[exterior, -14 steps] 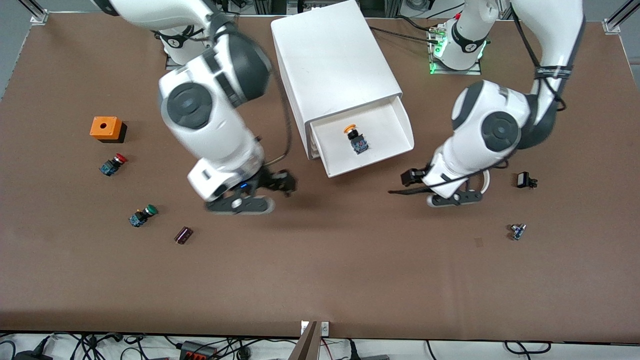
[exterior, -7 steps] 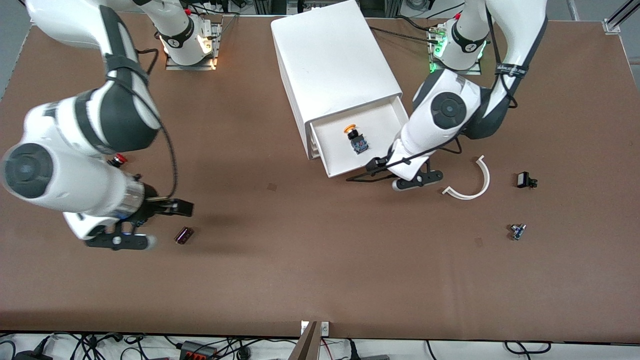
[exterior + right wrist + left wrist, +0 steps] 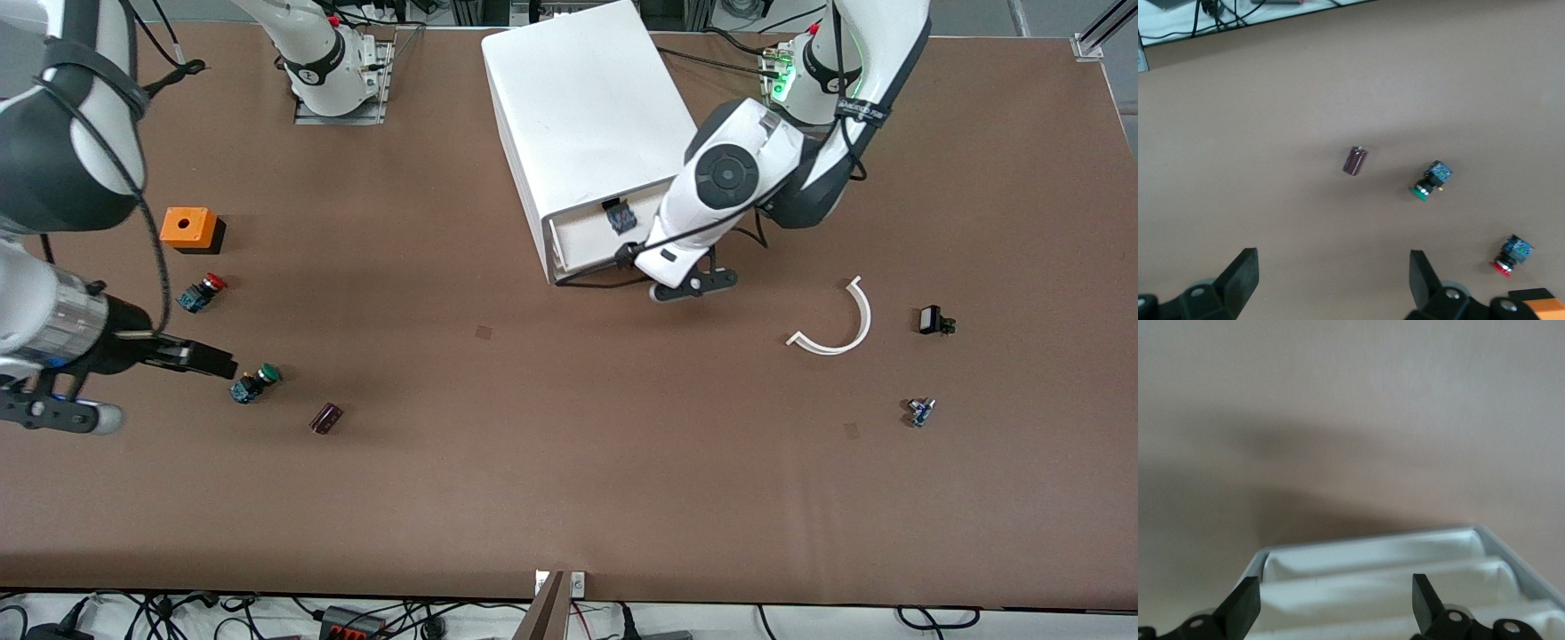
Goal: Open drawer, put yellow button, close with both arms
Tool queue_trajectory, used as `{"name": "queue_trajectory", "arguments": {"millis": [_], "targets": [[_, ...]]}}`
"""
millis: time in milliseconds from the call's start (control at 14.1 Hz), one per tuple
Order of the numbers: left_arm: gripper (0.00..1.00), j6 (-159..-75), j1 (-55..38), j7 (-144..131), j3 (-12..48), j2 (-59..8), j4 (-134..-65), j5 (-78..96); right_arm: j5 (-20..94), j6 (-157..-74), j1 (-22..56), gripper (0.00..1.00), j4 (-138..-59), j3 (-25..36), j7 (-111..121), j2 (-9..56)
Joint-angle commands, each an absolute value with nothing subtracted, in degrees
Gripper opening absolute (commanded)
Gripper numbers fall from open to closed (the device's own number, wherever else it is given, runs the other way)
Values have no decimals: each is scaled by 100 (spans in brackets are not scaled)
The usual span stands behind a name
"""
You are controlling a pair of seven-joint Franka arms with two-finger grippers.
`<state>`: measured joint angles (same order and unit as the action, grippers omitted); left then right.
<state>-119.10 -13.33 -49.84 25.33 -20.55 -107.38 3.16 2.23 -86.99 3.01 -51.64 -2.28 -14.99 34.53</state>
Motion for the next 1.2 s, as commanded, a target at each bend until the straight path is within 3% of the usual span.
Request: {"name": "queue_trajectory", "arguments": {"millis": [0,354,636,919,1131], "targets": [[100,-11558,-1283,-5080,2829,-1986,-10784,246,176,-8509,-78,100,-5317,-334,-891,3139],[100,-11224,-1292,-5133,2997,-1943,-10775,246,228,-8745,-315,100,-6976,132,140,1813],[100,-11119,-1117,-5080,2927,-1951,-10399,168,202,-8666,-440,100,-7242,62,193,1451],[100,-10233,-467,-4555,2874,-1925,-9828,-402,132,-8570,-378,100,-7400,70,193,1310],[100,-9310,-151,-4036,2891,-1916,-9117,-1359,-17,-8875,-299,100,-8372,62,141,662]]}}
